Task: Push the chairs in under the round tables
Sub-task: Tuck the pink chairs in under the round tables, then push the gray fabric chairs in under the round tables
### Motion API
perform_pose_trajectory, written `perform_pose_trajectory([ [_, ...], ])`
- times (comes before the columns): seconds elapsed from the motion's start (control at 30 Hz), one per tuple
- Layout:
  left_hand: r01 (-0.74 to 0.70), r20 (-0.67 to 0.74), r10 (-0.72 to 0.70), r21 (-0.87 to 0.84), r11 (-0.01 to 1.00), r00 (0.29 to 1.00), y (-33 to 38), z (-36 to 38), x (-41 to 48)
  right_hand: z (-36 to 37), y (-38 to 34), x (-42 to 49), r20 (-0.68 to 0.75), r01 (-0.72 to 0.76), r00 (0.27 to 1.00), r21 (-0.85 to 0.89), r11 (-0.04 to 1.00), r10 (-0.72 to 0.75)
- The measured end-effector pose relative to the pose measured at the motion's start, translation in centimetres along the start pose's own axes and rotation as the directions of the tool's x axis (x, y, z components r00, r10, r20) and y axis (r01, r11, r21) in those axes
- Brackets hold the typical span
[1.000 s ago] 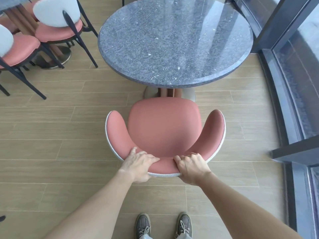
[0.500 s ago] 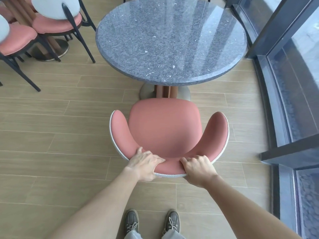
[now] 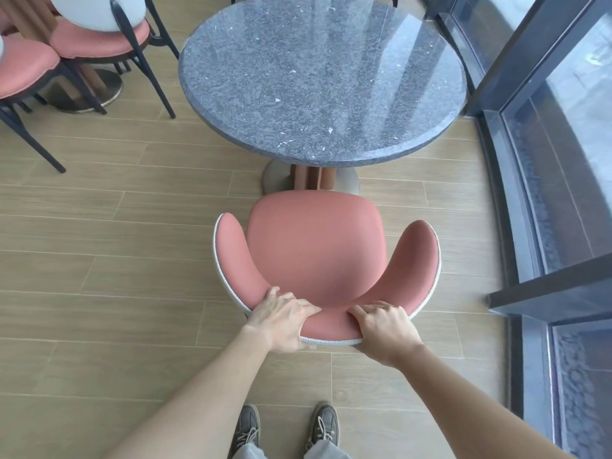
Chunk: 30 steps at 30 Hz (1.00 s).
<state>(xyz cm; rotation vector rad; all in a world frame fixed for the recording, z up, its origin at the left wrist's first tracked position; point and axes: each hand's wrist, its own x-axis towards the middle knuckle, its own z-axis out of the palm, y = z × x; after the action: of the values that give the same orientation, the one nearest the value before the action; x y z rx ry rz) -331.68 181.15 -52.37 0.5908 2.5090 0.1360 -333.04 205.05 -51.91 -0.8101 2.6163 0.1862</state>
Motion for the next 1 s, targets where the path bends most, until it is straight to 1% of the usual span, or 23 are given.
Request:
perform_pose_trajectory([
  [0.03, -0.009, -0.023, 0.009, -0.025, 1.0, 1.0, -0.1, -0.2, 0.0, -0.4, 0.2, 0.0, 0.009, -0.013, 1.0, 0.083, 0.996, 0.012],
  [0.07, -0.01, -0.062, 0.002, -0.127, 0.992, 0.998, -0.4, -0.6, 0.0, -1.1, 0.4, -0.1, 0.028, -0.045, 0.999, 0.225, 0.973, 0.04],
  [0.1, -0.016, -0.125, -0.024, -0.308, 0.951, 0.992, -0.4, -1.2, -0.2, -2.2, 0.6, -0.3, 0.029, -0.088, 0.996, 0.43, 0.899, 0.084],
  [0.13, -0.029, -0.2, -0.087, -0.512, 0.859, 0.976, -0.5, -2.1, -0.4, -3.4, 0.7, -0.2, -0.01, -0.112, 0.988, 0.635, 0.764, 0.153],
  [0.17, -0.055, -0.271, -0.176, -0.671, 0.739, 0.946, -0.7, -3.2, -0.6, -4.6, 0.9, -0.1, -0.072, -0.098, 0.967, 0.782, 0.616, 0.245],
  [0.2, -0.107, -0.342, -0.255, -0.761, 0.64, 0.904, -0.7, -4.5, -0.8, -6.0, 1.2, 0.1, -0.137, -0.045, 0.937, 0.865, 0.5, 0.322],
  [0.27, -0.259, -0.492, -0.348, -0.801, 0.539, 0.798, -0.3, -8.4, -1.3, -9.3, 1.2, 0.2, -0.265, 0.114, 0.879, 0.924, 0.365, 0.396],
  [0.33, -0.462, -0.65, -0.381, -0.747, 0.479, 0.657, 0.5, -13.3, -2.6, -13.3, 0.8, -0.2, -0.411, 0.302, 0.802, 0.905, 0.299, 0.433],
  [0.37, -0.555, -0.723, -0.396, -0.69, 0.466, 0.567, 0.8, -16.0, -3.8, -15.7, 0.6, -0.7, -0.498, 0.409, 0.739, 0.867, 0.286, 0.454],
  [0.43, -0.694, -0.827, -0.41, -0.552, 0.463, 0.384, 1.3, -21.1, -7.2, -20.8, -0.1, -1.9, -0.667, 0.621, 0.58, 0.734, 0.277, 0.467],
  [0.47, -0.745, -0.858, -0.404, -0.489, 0.454, 0.317, 1.5, -23.3, -9.4, -23.4, -0.7, -2.6, -0.739, 0.709, 0.508, 0.65, 0.272, 0.442],
  [0.5, -0.781, -0.884, -0.386, -0.431, 0.451, 0.265, 1.6, -25.2, -11.6, -25.9, -1.3, -3.2, -0.798, 0.773, 0.452, 0.574, 0.272, 0.4],
  [0.53, -0.798, -0.903, -0.364, -0.388, 0.461, 0.228, 1.7, -26.6, -13.7, -27.9, -2.0, -3.7, -0.836, 0.808, 0.42, 0.521, 0.274, 0.353],
  [0.6, -0.784, -0.924, -0.344, -0.337, 0.521, 0.168, 1.9, -28.2, -17.8, -31.5, -4.0, -4.1, -0.872, 0.836, 0.413, 0.478, 0.27, 0.263],
  [0.67, -0.753, -0.926, -0.359, -0.32, 0.575, 0.12, 1.5, -28.5, -21.4, -33.7, -6.3, -3.9, -0.893, 0.865, 0.409, 0.445, 0.232, 0.187],
  [0.8, -0.684, -0.927, -0.374, -0.262, 0.681, -0.017, -0.6, -27.7, -27.7, -36.8, -12.0, -1.9, -0.942, 0.93, 0.334, 0.333, 0.154, 0.021],
  [0.9, -0.622, -0.905, -0.402, -0.237, 0.746, -0.138, -2.6, -26.0, -32.5, -38.9, -18.3, 0.3, -0.953, 0.957, 0.289, 0.286, 0.049, -0.088],
  [1.0, -0.547, -0.87, -0.439, -0.259, 0.796, -0.225, -4.8, -23.6, -37.9, -40.8, -25.8, 2.3, -0.949, 0.962, 0.229, 0.254, -0.096, -0.216],
])
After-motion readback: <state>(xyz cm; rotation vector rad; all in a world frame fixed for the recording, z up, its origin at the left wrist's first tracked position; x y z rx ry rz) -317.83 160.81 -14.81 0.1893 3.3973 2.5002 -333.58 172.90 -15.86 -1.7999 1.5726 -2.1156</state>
